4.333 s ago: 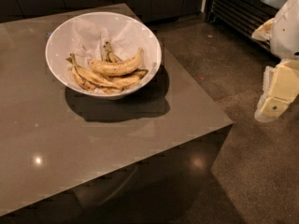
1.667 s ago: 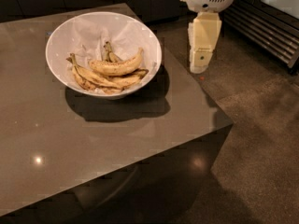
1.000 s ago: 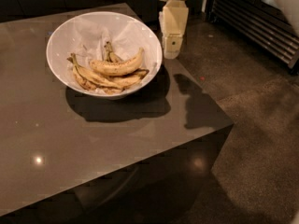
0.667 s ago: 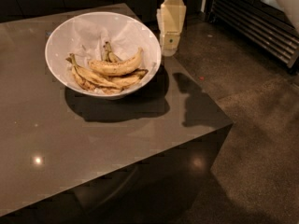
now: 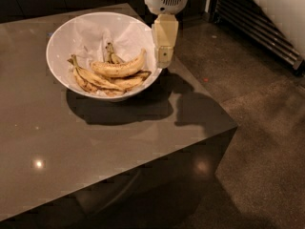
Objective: Pick banana from white bowl
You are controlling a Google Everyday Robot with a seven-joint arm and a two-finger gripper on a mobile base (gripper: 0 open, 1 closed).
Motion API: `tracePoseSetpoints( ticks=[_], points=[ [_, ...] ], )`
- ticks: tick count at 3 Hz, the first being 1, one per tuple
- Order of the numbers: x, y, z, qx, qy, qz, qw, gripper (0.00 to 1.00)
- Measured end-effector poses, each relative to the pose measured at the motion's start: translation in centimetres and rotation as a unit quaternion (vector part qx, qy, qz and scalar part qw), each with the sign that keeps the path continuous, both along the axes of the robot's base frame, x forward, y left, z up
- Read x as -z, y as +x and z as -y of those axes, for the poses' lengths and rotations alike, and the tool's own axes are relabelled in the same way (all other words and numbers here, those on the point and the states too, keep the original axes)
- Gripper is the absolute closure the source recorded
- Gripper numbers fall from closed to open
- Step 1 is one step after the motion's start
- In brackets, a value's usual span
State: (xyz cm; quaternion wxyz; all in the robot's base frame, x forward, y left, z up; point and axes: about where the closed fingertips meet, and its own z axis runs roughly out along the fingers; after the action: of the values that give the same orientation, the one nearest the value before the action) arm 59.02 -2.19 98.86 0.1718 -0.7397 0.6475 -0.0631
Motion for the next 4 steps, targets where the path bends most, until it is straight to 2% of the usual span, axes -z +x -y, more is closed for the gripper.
tracePoseSetpoints(
  ticks=[1,2,4],
  points=[
    [1.1,0.3,-0.8,-0.006,-0.003,-0.011,0.9999,0.05],
    [1.6,0.9,-1.2,-0.012,-0.009,-0.015,0.9998,0.05],
    [1.5,2.7,-3.3,-0.057,-0.017,-0.013,0.9981,0.12]
  ],
)
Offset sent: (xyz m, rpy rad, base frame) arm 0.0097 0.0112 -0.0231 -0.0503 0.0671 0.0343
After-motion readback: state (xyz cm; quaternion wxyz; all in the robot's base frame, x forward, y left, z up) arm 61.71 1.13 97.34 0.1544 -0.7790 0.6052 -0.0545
